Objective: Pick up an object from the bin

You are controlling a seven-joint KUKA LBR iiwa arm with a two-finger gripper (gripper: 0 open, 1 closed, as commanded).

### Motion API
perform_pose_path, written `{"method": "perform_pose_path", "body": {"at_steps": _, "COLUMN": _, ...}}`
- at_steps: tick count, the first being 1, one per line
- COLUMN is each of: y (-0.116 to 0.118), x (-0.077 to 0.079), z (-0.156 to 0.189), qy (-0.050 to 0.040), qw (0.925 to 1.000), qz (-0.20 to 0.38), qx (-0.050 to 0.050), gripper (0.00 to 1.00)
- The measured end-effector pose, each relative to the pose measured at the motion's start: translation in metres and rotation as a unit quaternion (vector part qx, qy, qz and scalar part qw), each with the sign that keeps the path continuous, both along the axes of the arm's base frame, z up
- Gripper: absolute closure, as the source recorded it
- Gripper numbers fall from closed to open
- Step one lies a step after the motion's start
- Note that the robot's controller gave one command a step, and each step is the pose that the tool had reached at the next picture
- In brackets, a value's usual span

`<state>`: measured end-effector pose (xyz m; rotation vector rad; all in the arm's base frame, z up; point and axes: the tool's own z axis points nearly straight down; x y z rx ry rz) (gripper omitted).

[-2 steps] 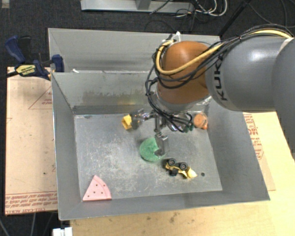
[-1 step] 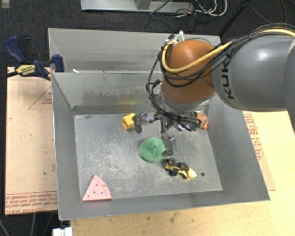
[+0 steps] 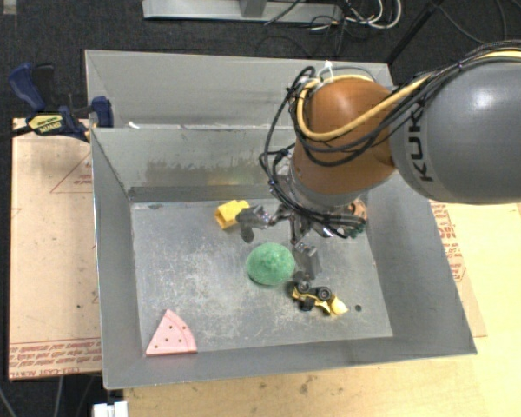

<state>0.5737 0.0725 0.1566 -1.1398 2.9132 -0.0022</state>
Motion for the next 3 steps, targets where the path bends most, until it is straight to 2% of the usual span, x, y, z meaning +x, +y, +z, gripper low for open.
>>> {"method": "perform_pose_path", "body": {"at_steps": 1, "y": 0.001, "x": -0.008, "z": -0.032, "qy": 0.0058, "qw": 0.996, "qz": 0.09, "qx": -0.002, "gripper": 0.0}}
{"method": "perform_pose_path", "body": {"at_steps": 2, "y": -0.014, "x": 0.008, "z": -0.056, "qy": 0.0037, "qw": 0.9693, "qz": 0.246, "qx": -0.002, "gripper": 0.0}}
{"method": "perform_pose_path", "body": {"at_steps": 3, "y": -0.035, "x": 0.022, "z": -0.066, "qy": 0.0035, "qw": 0.9856, "qz": 0.169, "qx": -0.001, "gripper": 1.0}}
